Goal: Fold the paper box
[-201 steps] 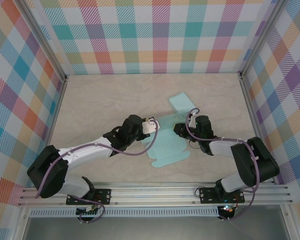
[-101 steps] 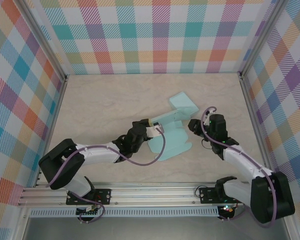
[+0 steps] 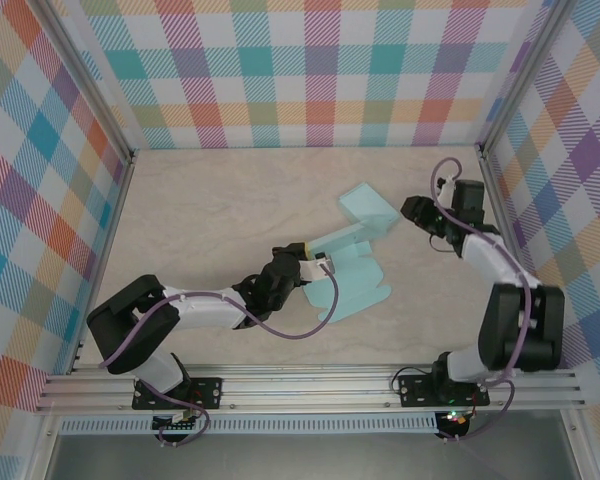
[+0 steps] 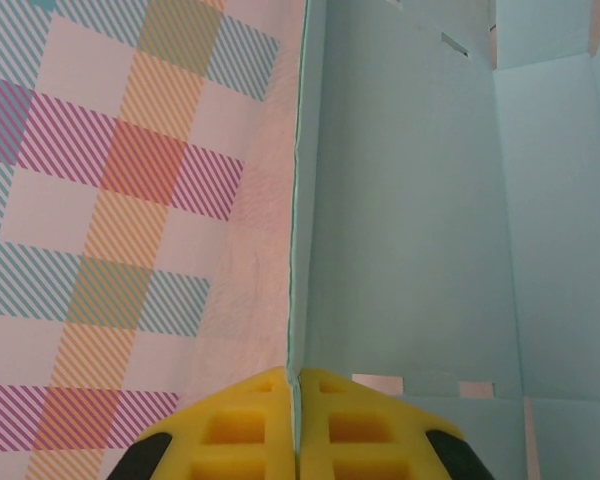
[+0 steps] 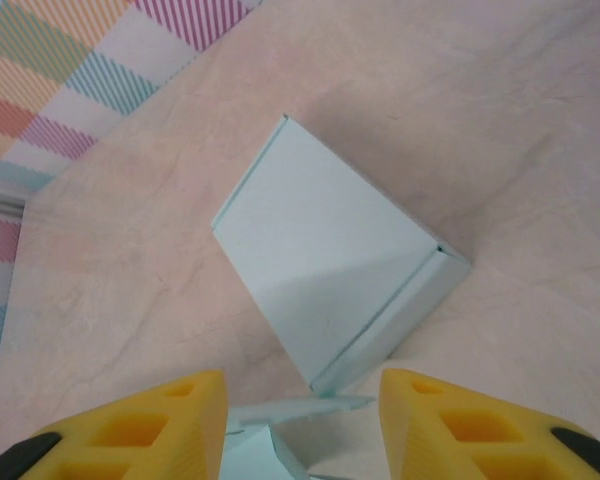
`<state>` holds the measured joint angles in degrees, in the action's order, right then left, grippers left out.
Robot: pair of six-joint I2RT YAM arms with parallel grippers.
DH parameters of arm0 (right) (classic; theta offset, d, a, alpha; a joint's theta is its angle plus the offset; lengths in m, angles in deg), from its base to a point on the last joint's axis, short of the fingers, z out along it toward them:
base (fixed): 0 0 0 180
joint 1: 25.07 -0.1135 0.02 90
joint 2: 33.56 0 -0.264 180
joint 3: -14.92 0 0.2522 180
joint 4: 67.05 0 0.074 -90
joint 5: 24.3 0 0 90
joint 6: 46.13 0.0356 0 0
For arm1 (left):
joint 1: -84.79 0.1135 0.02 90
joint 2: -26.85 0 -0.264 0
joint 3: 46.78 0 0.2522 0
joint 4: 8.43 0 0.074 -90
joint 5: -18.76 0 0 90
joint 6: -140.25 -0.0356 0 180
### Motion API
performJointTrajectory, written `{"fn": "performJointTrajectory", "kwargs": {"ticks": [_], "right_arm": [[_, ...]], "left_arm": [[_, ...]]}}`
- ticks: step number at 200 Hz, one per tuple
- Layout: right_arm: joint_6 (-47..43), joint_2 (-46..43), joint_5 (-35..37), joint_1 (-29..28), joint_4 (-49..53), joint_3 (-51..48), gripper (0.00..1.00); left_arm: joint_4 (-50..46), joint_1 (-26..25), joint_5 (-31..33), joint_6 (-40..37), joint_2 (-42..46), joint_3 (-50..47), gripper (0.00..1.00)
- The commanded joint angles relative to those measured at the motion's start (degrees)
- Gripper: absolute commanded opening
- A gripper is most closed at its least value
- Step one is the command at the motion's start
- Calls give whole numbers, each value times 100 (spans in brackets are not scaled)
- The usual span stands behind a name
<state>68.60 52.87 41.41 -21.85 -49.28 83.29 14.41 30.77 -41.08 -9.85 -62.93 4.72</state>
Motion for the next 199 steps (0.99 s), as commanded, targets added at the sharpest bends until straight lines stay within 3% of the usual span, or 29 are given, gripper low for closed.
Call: {"fn": "performJointTrajectory", "kwargs": {"ticks": [1, 31, 66, 124, 199], "right_arm": [[-416, 778, -1063, 45, 184, 714, 43], [-346, 1781, -1521, -12, 332, 1510, 33], [-582, 2230, -1684, -317, 607, 1851, 29], [-190, 1679, -1992, -463, 208, 1037, 29], [159, 1435, -1907, -907, -272, 377, 30]], "left_arm": [[55, -84, 61, -33, 87, 54, 0], [-82, -85, 81, -46, 105, 67, 0], [-92, -76, 102, -81, 96, 102, 0], [11, 193, 216, -111, 177, 1, 0], [82, 246, 835, -1004, -299, 173, 0]]}}
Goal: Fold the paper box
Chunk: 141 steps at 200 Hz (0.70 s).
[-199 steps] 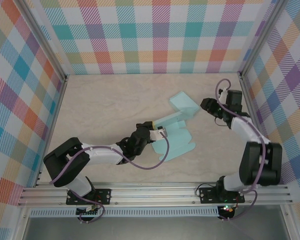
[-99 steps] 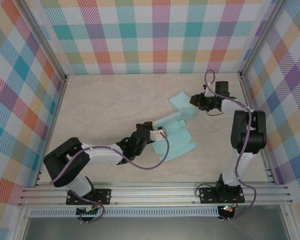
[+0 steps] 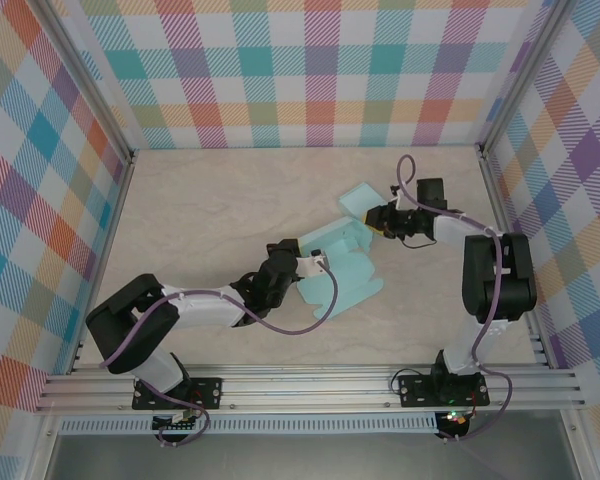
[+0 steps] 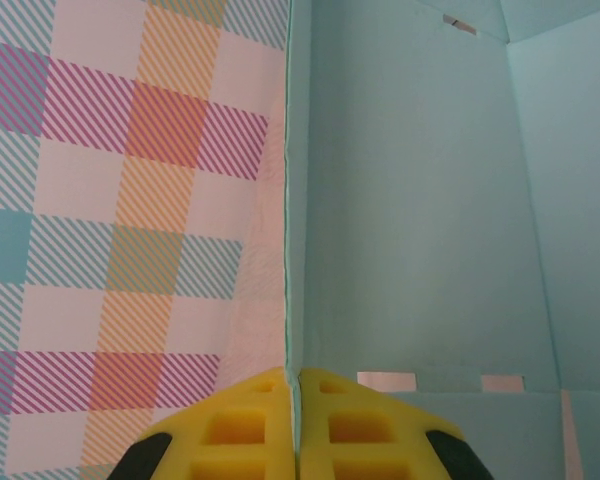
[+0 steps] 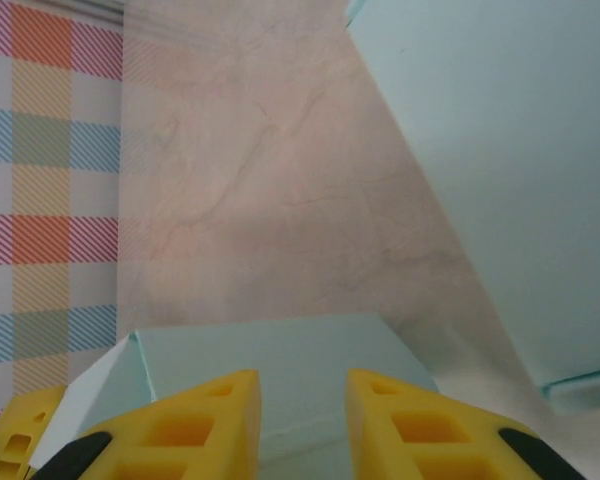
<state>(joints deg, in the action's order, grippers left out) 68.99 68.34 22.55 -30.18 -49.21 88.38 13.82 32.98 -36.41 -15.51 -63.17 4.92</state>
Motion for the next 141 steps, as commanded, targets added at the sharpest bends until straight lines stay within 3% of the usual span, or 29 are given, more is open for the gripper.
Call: {"fn": "performJointTrajectory", "kwargs": {"ticks": [1, 57, 106, 141], "right_arm": [[118, -111, -6, -76, -282, -138, 30], [-75, 171, 359, -69, -183, -26, 34], [-405, 56, 484, -68, -118, -133, 35], [-652, -315, 543, -70, -183, -409, 41]], "left_arm": [[164, 24, 380, -460, -286, 144, 0], [1206, -110, 805, -1185, -1015, 110, 0], [1241, -144, 925, -1379, -937, 152, 0], [1283, -219, 1039, -1575, -973, 188, 0]]}}
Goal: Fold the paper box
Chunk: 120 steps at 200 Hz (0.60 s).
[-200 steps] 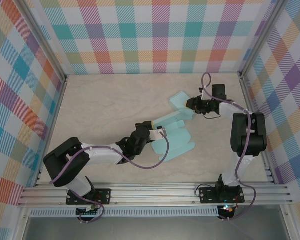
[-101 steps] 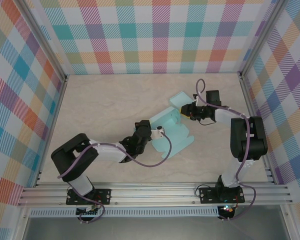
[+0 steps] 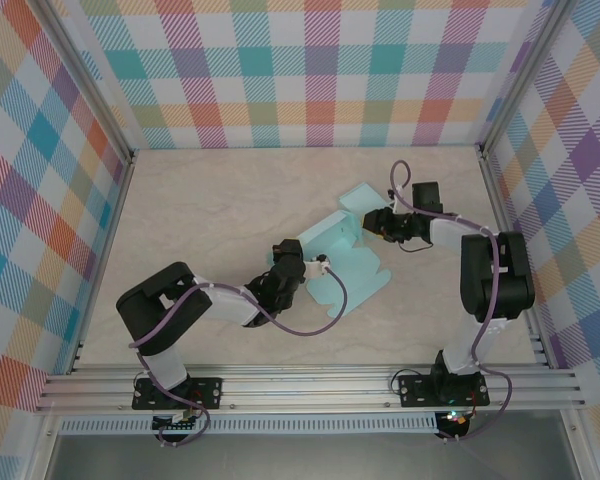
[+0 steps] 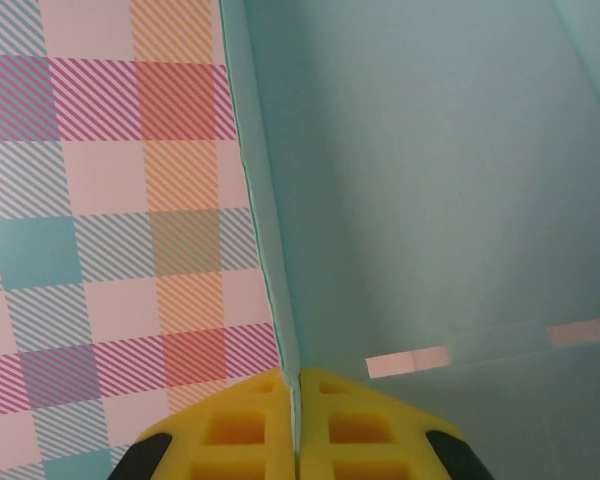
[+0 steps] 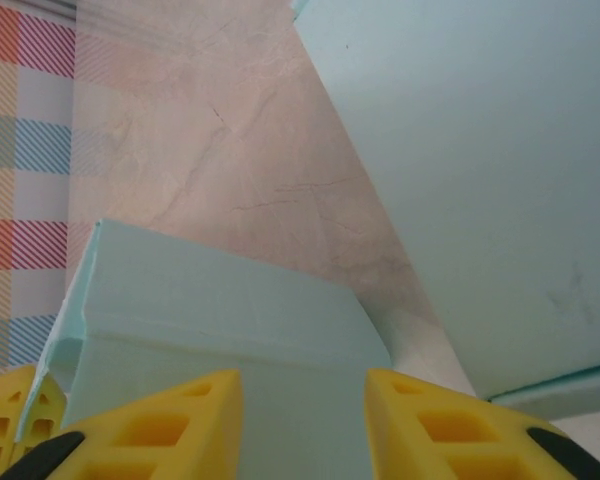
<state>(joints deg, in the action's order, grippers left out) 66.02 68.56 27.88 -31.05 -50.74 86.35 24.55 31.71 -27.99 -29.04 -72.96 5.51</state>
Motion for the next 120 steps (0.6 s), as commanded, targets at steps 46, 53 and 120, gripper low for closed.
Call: {"fn": "performJointTrajectory", "kwargs": {"ticks": [46, 53, 120], "right_arm": [[-584, -638, -101, 18, -130, -512, 43], [-606, -665, -140, 23, -162, -543, 44], [-572, -805, -434, 9, -568, -961, 52]], "left_arm": [[522, -187, 336, -601, -201, 156, 0], [608, -201, 358, -666, -237, 146, 0], [775, -264, 445, -919, -468, 180, 0]]}}
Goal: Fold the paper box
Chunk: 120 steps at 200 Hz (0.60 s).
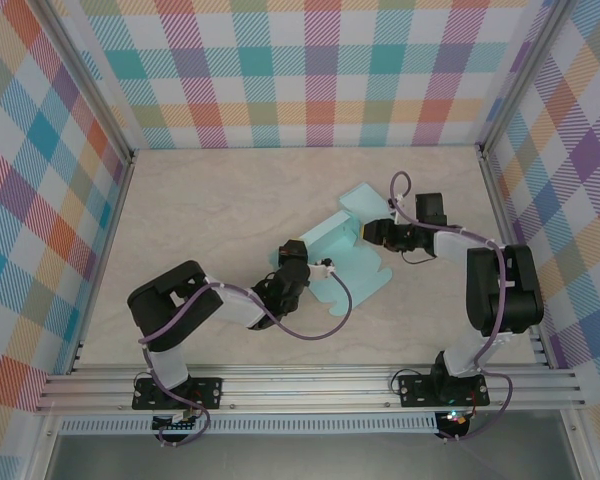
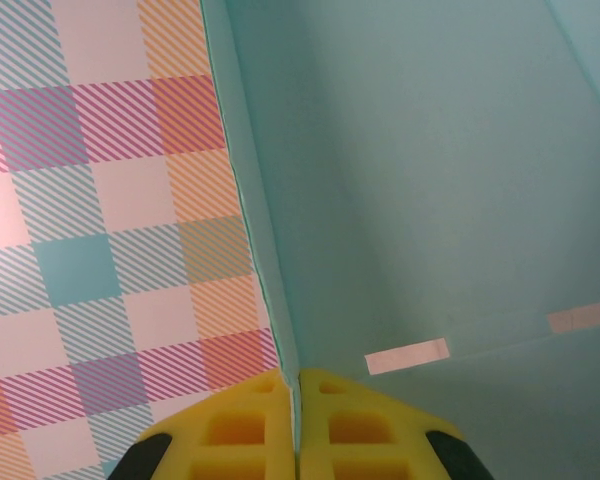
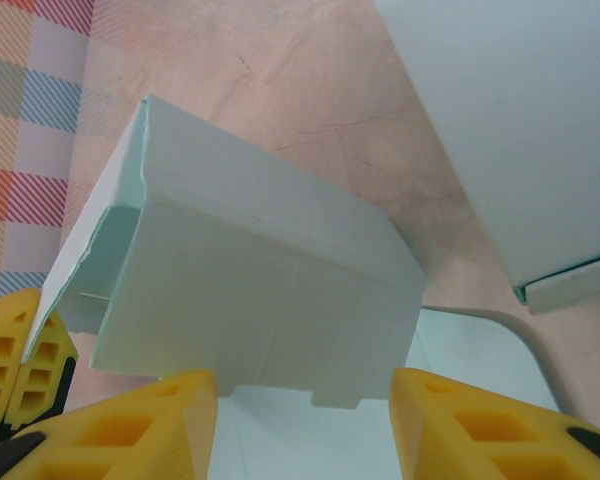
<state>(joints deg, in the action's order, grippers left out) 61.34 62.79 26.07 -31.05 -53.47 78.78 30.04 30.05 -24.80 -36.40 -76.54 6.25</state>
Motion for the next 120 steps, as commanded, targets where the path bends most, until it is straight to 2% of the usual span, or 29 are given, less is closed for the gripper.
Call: {"fn": "performJointTrajectory", "kwargs": {"ticks": [1, 69, 120], "right_arm": [[-104, -230, -254, 9, -301, -213, 52], [-112, -45, -230, -12, -513, -217, 52], [-183, -762, 139, 87, -136, -78, 53]], "left_arm": [[226, -98, 123, -184, -110, 106, 0], [383, -158, 154, -362, -288, 150, 0], [388, -151, 181, -430, -190, 132, 0]]}}
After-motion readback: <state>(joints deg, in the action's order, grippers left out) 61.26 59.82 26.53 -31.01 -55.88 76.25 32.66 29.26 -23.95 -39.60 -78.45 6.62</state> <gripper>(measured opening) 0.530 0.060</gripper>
